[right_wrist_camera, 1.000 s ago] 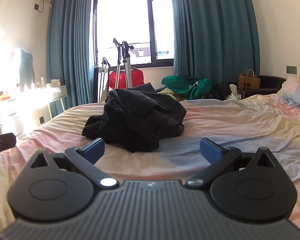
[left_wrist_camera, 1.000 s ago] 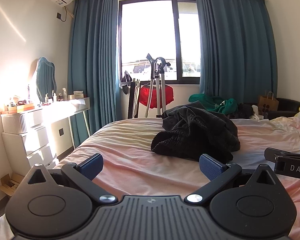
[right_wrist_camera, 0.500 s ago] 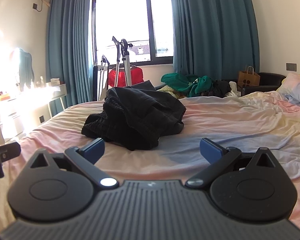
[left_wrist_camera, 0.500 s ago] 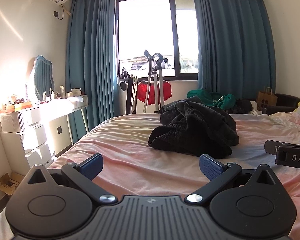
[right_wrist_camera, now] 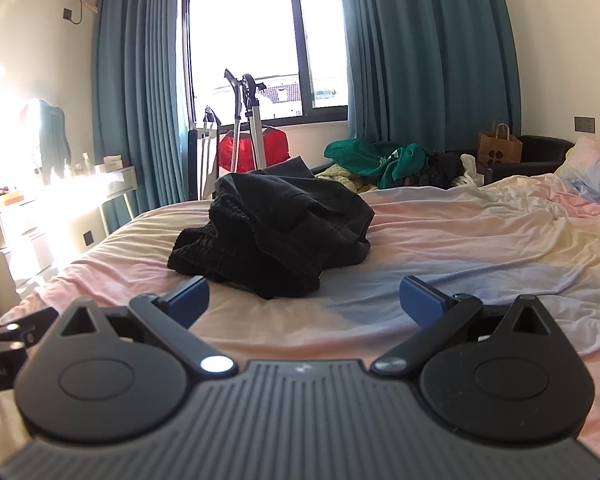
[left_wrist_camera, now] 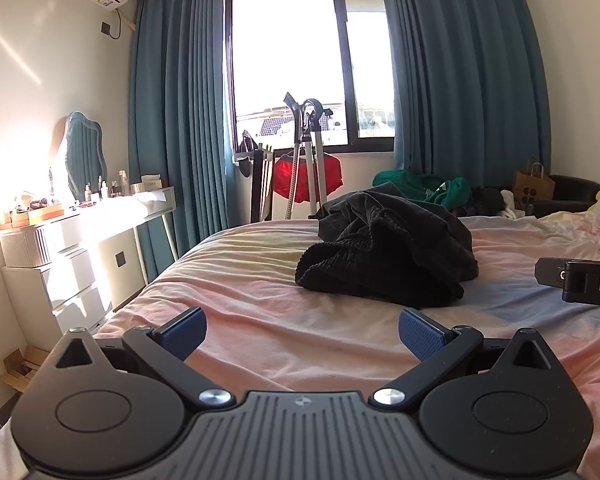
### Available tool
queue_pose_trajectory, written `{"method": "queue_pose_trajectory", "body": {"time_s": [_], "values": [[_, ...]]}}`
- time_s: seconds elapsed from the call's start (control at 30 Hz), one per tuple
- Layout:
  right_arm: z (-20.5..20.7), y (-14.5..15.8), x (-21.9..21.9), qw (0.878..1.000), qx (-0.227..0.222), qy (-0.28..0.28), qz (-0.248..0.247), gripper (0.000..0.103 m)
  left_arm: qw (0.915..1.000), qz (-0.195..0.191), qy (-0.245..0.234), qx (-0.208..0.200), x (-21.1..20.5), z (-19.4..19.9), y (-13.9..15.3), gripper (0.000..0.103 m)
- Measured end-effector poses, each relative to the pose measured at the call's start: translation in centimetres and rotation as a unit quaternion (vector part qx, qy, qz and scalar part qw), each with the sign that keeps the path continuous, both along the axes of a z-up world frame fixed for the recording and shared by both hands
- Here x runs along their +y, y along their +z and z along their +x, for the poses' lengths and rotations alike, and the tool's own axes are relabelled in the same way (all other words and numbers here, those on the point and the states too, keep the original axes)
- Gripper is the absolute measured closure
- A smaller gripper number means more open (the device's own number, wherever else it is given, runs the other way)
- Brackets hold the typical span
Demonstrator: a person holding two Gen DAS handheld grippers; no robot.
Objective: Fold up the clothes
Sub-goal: 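Move both grippers toward the black sweatpants on the bed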
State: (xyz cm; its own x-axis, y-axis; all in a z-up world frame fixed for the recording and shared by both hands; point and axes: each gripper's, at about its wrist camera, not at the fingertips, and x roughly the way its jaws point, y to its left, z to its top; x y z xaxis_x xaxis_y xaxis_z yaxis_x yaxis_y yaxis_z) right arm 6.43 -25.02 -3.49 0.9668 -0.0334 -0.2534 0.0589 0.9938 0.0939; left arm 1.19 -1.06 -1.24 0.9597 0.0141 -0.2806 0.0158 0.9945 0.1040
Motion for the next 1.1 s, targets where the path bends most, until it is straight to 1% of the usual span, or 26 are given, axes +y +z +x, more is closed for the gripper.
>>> {"method": "queue_pose_trajectory", "body": {"time_s": [0.03, 0.13, 0.27, 0.4, 0.43, 0.53, 0.57, 0.6, 0.63, 0.7, 0.8, 0.93, 1.03, 1.1], "values": [[0.0, 0.1, -0.1, 1.0, 0.0, 0.0, 0.0, 0.0, 1.0, 0.003, -0.001, 0.003, -0.2, 0.1, 0.4, 0.0], [-0.3, 0.3, -0.9, 1.0, 0.0, -0.003, 0.009, 0.0, 0.9999, 0.012, -0.004, -0.007, -0.8, 0.5, 2.2, 0.0], [-0.3, 0.5, -2.1, 0.999, 0.002, -0.01, 0.033, 0.0, 0.9995, 0.014, -0.01, -0.025, -1.7, 1.2, 5.2, 0.0], [-0.8, 0.3, -2.9, 0.998, 0.011, -0.011, 0.068, 0.0, 0.9999, 0.007, -0.004, -0.015, -2.7, 2.2, 7.6, 0.0], [-1.0, 0.2, -2.9, 0.997, 0.011, -0.008, 0.069, 0.0, 0.9999, 0.006, 0.001, -0.011, -3.0, 2.5, 8.2, 0.0], [-1.2, -0.4, -3.2, 0.999, 0.0, -0.004, 0.038, 0.0, 0.9997, -0.014, 0.011, 0.016, -3.9, 3.1, 9.9, 0.0], [-1.2, -0.6, -3.5, 0.999, -0.001, -0.002, 0.037, 0.0, 0.9996, -0.025, 0.007, 0.014, -4.1, 3.1, 10.2, 0.0], [-1.1, -0.8, -3.9, 0.999, 0.002, 0.002, 0.047, 0.0, 0.9995, -0.028, 0.005, 0.011, -4.1, 3.0, 10.2, 0.0], [-1.1, -0.9, -4.4, 0.998, 0.008, 0.002, 0.068, 0.0, 0.9995, -0.031, 0.003, 0.008, -4.2, 2.9, 10.3, 0.0], [-1.6, -0.8, -5.1, 0.994, 0.009, -0.005, 0.112, 0.0, 0.9997, -0.023, 0.0, 0.005, -4.0, 2.4, 9.8, 0.0], [-2.6, -0.1, -4.3, 0.994, -0.003, -0.013, 0.108, 0.0, 0.9999, -0.014, -0.009, 0.003, -2.9, 1.6, 8.9, 0.0], [-2.7, 1.2, -2.0, 0.997, -0.007, -0.012, 0.072, 0.0, 0.9998, -0.014, -0.012, 0.002, 0.0, 1.1, 7.8, 0.0], [-0.9, 1.9, -0.3, 0.999, 0.002, -0.006, 0.046, 0.0, 0.9996, -0.026, -0.013, 0.0, 2.4, 1.1, 7.3, 0.0], [0.9, 2.2, 0.5, 0.999, 0.008, -0.008, 0.041, 0.0, 0.9992, -0.039, -0.011, -0.006, 4.1, 1.2, 6.8, 0.0]]}}
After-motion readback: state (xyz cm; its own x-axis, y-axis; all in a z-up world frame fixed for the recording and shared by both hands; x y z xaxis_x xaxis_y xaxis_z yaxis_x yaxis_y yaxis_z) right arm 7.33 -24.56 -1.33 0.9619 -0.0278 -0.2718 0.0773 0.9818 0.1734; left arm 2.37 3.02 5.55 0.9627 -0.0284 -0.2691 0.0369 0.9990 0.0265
